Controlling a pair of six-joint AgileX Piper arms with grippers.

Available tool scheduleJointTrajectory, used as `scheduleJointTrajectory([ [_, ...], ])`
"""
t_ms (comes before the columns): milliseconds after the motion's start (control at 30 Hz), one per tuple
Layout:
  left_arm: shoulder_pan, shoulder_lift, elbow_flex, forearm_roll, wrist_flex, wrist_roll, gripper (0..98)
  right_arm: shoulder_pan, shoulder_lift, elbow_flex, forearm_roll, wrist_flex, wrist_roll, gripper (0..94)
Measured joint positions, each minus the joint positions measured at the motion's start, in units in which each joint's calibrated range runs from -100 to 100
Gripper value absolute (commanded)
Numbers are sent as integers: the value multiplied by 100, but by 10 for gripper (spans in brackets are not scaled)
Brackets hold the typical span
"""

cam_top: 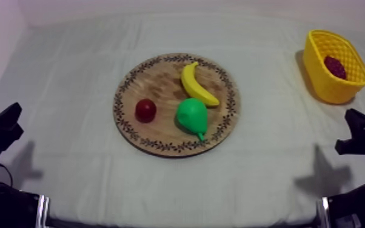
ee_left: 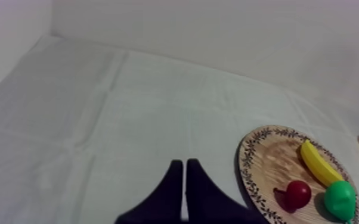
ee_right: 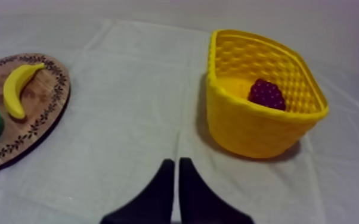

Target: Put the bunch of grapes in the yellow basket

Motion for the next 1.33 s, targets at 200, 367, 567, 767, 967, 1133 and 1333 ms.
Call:
scheduleJointTrajectory([
  [200, 0, 0, 0, 0, 0, 0, 1, 0, 0, 0, -20, 0, 220, 17],
  [367, 0, 0, 0, 0, 0, 0, 1, 0, 0, 0, -20, 0, 690, 7],
  [567, 0, 0, 0, 0, 0, 0, 1, 0, 0, 0, -20, 0, 801, 5],
  [767, 0, 0, 0, 0, 0, 0, 1, 0, 0, 0, -20, 6, 812, 5],
  [967, 0, 0, 0, 0, 0, 0, 1, 0, 0, 0, -20, 6, 816, 5],
  [1133, 0, 0, 0, 0, 0, 0, 1, 0, 0, 0, -20, 6, 820, 5],
  [1333, 0, 0, 0, 0, 0, 0, 1, 0, 0, 0, -20, 6, 820, 5],
])
